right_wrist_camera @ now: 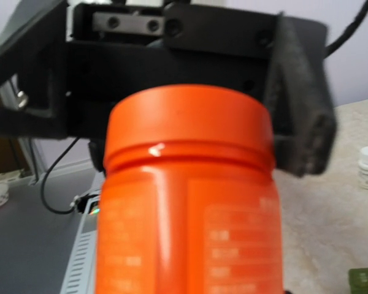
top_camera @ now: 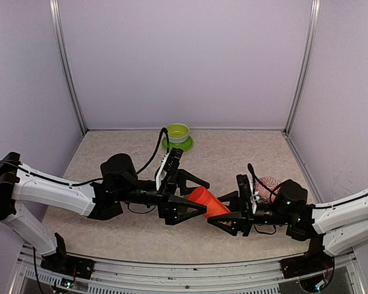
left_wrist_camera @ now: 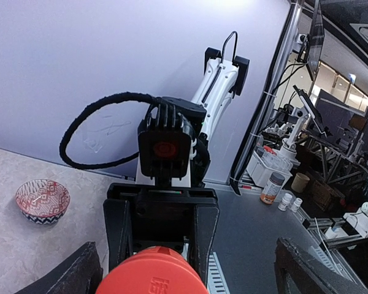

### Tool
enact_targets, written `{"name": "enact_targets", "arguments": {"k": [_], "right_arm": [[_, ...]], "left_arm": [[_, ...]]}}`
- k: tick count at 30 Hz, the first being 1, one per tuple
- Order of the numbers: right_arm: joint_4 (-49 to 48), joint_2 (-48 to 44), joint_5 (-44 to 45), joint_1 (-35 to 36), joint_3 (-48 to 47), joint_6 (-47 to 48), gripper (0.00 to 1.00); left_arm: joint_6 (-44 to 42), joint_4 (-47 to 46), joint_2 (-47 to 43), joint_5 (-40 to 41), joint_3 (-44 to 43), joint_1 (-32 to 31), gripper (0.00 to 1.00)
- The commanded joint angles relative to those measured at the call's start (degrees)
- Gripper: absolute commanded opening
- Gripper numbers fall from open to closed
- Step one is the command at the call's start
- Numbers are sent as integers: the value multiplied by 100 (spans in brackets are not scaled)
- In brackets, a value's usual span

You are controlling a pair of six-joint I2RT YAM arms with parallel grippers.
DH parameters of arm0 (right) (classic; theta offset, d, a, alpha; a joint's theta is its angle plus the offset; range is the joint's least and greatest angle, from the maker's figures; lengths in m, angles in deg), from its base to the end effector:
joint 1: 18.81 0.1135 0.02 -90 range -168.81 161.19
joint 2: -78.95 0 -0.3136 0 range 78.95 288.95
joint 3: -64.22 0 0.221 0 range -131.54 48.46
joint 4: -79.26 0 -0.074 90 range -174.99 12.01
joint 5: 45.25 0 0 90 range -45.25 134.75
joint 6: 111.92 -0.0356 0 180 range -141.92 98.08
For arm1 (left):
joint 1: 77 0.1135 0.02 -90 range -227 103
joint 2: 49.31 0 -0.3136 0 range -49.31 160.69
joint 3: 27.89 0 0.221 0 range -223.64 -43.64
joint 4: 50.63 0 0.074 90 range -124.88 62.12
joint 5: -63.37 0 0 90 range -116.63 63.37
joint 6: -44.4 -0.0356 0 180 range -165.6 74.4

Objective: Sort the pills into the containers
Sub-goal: Unscrew the lid of the pill bottle from the pill bottle.

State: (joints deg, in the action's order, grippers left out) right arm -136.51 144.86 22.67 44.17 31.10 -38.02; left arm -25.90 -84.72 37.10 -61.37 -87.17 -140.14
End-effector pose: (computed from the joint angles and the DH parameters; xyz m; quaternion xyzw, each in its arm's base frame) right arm 0.0720 0.1706 0.2857 -0.3962 0.5647 0.5548 0.4650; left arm 0.1172 -0.2764 0.3382 0.4418 0.5050 -0.6211 0.4049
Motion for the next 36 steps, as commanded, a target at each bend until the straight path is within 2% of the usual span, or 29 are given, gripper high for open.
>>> {"name": "enact_targets", "arguments": {"k": [1,11,17,21,29,36], "right_arm": [[-135,-242,351,56,-80,5,18],[88,-541,480,56,13,78,18],[71,-448,278,56,6,91,18],[-23,-334,186,56,5,80,18],[-3,-462,282,56,59,114,17],[148,-640,490,56,214,633,17]], "left_arm": [[7,-154,-79,51,72,7,94],[-41,16,-136,343,81,48,87],[45,50,-193,583,92,123,79],[71,143,-148,587,23,150,68],[113,204,-2,338,-60,158,40],[735,574,-81,663,-206,157,32]]}}
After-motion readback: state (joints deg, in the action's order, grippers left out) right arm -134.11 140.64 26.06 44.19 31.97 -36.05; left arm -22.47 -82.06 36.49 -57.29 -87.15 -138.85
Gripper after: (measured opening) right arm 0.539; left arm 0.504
